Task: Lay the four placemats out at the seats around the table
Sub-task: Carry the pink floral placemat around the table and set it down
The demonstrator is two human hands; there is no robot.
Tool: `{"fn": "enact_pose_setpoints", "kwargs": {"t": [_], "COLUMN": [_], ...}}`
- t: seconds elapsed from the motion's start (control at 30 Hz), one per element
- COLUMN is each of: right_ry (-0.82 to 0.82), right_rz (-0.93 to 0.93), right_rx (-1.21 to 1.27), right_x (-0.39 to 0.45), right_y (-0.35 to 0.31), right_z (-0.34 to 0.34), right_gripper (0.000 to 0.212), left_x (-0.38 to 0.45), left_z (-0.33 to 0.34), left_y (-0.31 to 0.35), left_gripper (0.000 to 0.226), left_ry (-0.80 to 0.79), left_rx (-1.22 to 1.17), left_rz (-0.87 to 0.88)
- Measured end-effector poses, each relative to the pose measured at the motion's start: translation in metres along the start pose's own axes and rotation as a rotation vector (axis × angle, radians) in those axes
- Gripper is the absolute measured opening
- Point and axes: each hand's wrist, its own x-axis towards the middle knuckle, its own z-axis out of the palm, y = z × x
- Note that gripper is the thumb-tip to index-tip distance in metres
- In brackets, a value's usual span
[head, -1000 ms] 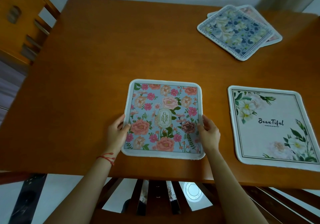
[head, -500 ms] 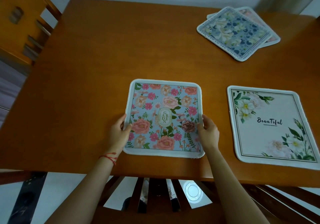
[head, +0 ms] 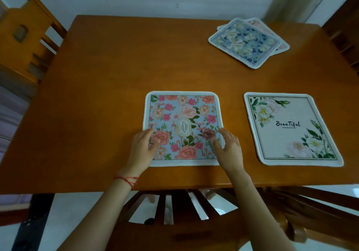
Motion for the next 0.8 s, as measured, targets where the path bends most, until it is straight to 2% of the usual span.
{"fn": "enact_pose_setpoints", "kwargs": {"t": [0.17,0.4,0.63,0.8], "right_ry": [0.033,0.061,0.089,0.110], "right_rz": [-0.071,-0.136,-0.245,-0.300], "right_rx": [-0.067,-0.115,-0.166,-0.119], "right_x": [-0.033,-0.067,-0.109,-0.148], "right_y": [-0.005,-0.004,0.014,0.027], "right_z": [-0.007,-0.022,-0.041,-0.052], "right_gripper": [0.046,0.048,0.046,0.043], "left_x": [-0.023,-0.062,-0.118,-0.161], "left_z": [-0.008,-0.013,-0.004,0.004], "left_y": [0.008,0.015,0.034,0.047], "left_gripper": [0.048,0.057,0.048,0.061], "left_ry": [0.018,0.030,0.068,0.112], "left_rx": [0.144,0.244,0.298,0.330], "left_rz": [0.116,0.162,0.185,0.194]}}
